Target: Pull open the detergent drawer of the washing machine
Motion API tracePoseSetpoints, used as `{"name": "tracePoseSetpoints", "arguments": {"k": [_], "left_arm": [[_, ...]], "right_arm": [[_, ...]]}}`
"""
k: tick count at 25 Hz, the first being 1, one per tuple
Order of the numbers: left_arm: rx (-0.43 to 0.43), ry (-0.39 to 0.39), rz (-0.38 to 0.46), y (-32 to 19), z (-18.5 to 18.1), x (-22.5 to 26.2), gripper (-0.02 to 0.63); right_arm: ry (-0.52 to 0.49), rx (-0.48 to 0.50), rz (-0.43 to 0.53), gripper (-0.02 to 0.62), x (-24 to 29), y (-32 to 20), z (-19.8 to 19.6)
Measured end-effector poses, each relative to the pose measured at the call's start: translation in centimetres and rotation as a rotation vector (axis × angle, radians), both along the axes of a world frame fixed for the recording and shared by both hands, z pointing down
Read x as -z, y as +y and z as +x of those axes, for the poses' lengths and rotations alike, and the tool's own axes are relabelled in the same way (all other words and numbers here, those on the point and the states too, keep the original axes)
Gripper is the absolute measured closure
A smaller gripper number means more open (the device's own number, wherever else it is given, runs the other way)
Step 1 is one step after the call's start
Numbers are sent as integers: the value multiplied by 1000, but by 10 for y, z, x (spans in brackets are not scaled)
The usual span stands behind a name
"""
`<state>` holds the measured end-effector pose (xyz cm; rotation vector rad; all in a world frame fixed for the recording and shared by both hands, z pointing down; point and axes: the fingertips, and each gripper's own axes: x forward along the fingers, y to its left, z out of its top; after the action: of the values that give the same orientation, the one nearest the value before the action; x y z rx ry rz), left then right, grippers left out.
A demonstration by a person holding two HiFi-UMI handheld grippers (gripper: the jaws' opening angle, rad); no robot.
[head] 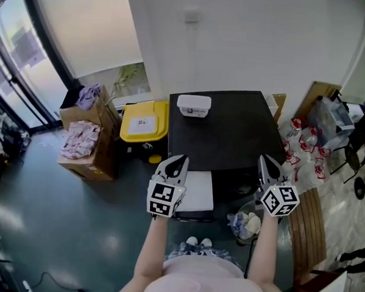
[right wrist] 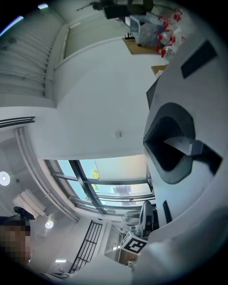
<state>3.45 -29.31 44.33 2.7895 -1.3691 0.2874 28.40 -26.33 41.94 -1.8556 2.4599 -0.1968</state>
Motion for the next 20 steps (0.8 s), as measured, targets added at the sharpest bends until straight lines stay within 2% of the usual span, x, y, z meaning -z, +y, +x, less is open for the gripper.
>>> {"name": "tracePoseSetpoints", "arguments": {"k": [7, 20], "left_arm": [[38, 17, 8, -8, -2, 1, 581], [46, 40, -7, -18, -1, -1, 581]], "right_arm": [[5, -85, 15, 580, -2, 2, 20], [22, -95, -5, 581, -12, -6, 22]]}}
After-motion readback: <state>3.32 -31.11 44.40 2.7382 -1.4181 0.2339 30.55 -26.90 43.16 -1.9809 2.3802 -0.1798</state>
